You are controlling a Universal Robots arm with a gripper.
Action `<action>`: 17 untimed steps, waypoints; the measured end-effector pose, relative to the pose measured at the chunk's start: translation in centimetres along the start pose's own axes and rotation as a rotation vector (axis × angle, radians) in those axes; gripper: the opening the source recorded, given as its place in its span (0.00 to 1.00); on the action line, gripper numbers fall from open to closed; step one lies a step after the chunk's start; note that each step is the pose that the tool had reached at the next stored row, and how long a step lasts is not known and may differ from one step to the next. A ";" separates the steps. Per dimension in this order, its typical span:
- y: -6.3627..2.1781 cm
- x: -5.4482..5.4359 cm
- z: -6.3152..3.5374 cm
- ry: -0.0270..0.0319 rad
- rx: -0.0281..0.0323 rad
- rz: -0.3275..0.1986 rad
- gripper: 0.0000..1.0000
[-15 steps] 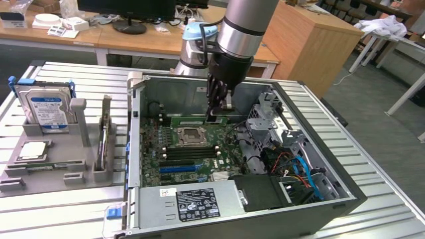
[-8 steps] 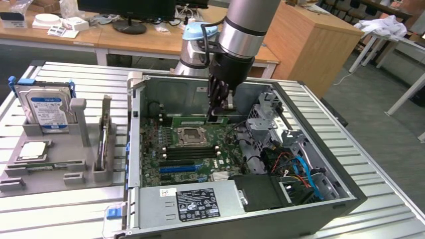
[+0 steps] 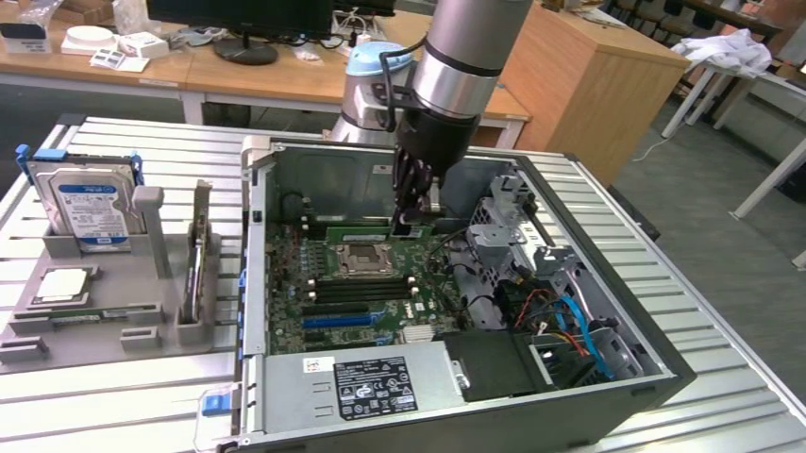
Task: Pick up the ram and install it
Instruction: 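Insert the ram into the slot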
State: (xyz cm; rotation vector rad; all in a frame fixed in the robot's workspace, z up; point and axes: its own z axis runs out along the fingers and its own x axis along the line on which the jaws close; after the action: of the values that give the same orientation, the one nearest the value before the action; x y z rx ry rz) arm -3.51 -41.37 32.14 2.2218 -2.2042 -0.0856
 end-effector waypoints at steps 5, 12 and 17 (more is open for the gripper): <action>-0.04 0.0 0.86 0.0000 0.0002 0.000 0.12; -0.09 0.1 2.05 0.0001 0.0003 0.000 0.12; -0.12 0.1 2.74 0.0001 0.0003 0.000 0.12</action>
State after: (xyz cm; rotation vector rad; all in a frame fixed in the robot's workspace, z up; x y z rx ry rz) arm -3.51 -41.37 29.40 2.2219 -2.2044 -0.0852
